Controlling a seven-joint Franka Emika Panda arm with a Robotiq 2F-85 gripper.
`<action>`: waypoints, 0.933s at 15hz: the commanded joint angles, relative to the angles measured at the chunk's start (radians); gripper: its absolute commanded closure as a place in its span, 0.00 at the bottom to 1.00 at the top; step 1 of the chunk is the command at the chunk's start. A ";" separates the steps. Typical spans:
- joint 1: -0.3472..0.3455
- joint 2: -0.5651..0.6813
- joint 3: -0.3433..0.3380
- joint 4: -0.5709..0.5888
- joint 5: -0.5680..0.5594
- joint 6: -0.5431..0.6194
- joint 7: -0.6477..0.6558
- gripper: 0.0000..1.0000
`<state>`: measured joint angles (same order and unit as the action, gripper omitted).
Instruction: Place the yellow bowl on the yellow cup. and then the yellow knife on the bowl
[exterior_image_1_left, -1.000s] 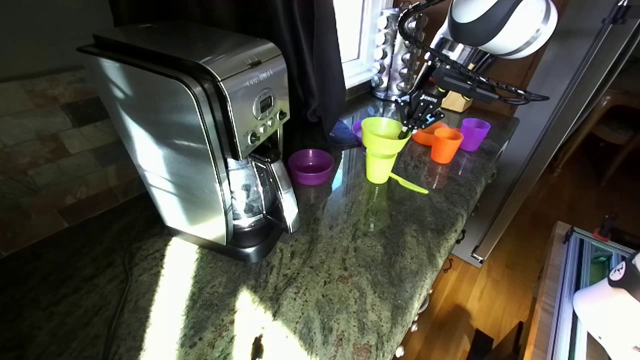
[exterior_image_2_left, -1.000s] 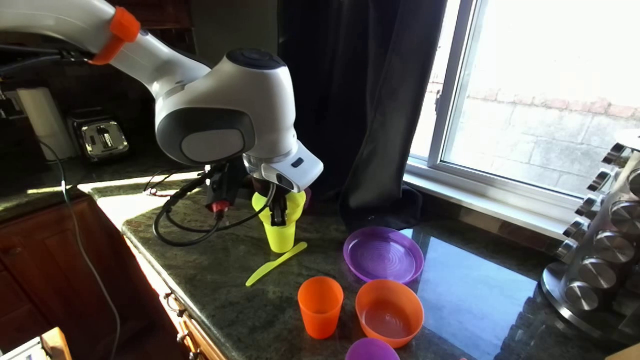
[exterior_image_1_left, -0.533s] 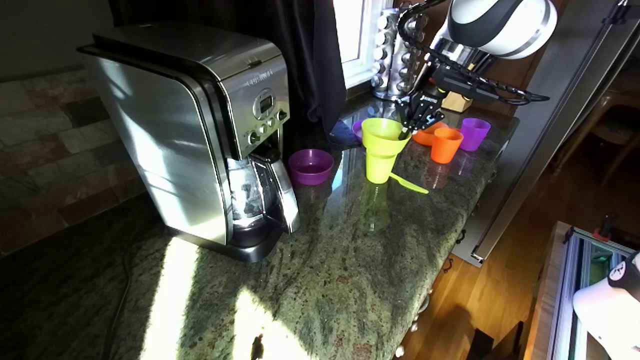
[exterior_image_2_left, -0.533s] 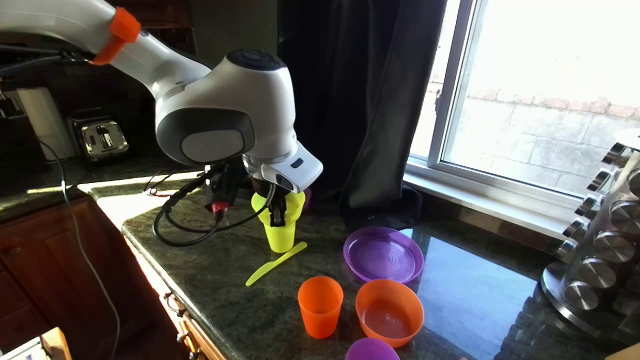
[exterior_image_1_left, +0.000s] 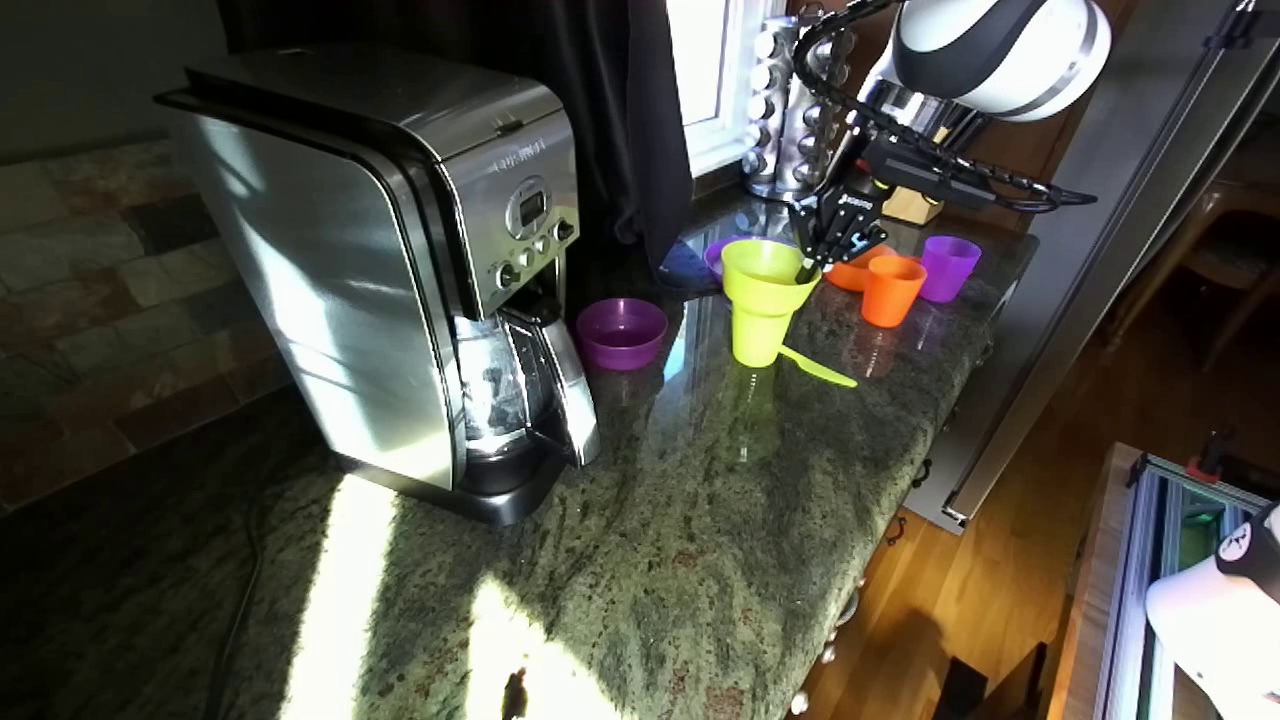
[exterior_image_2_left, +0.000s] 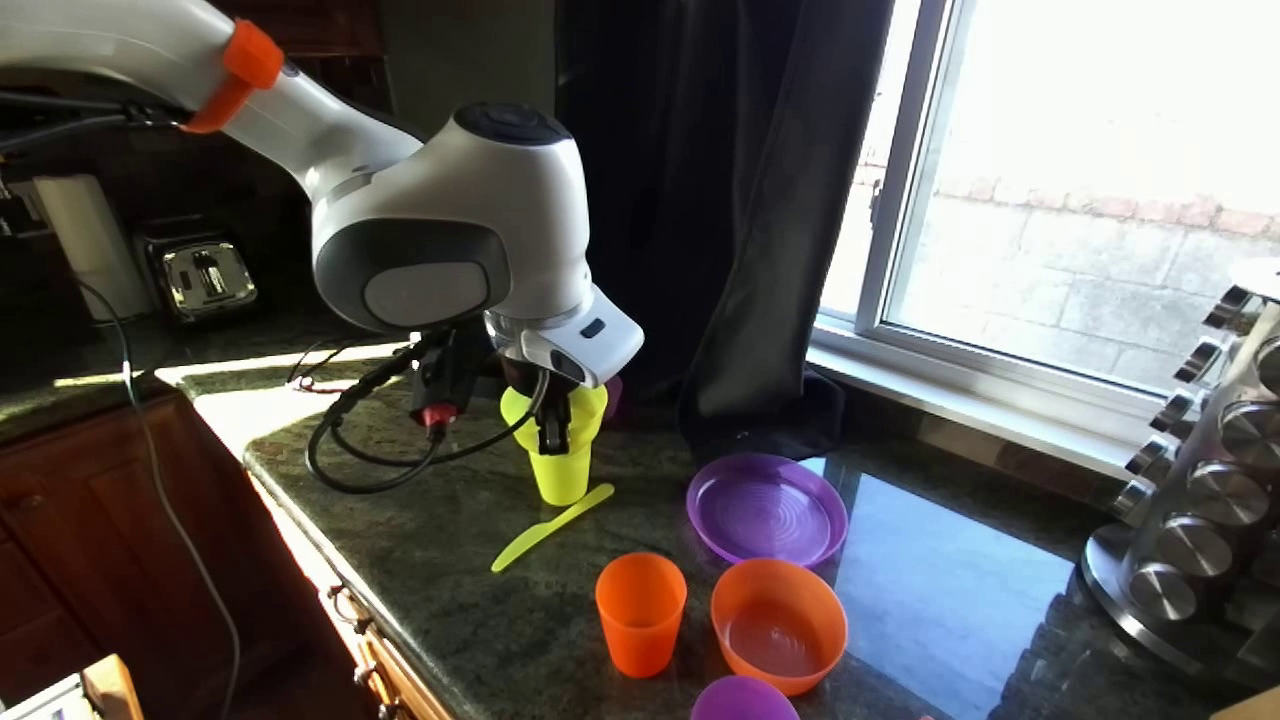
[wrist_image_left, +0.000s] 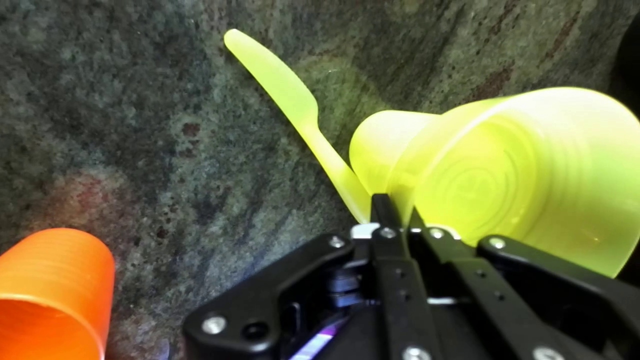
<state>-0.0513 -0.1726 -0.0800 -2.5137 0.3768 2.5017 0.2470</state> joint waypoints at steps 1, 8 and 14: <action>0.003 0.009 0.007 0.000 0.011 -0.021 0.006 0.99; 0.007 0.012 0.016 -0.002 0.014 -0.007 0.016 0.99; 0.005 0.006 0.016 -0.004 0.017 -0.003 0.021 0.99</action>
<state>-0.0465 -0.1580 -0.0669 -2.5131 0.3768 2.5017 0.2547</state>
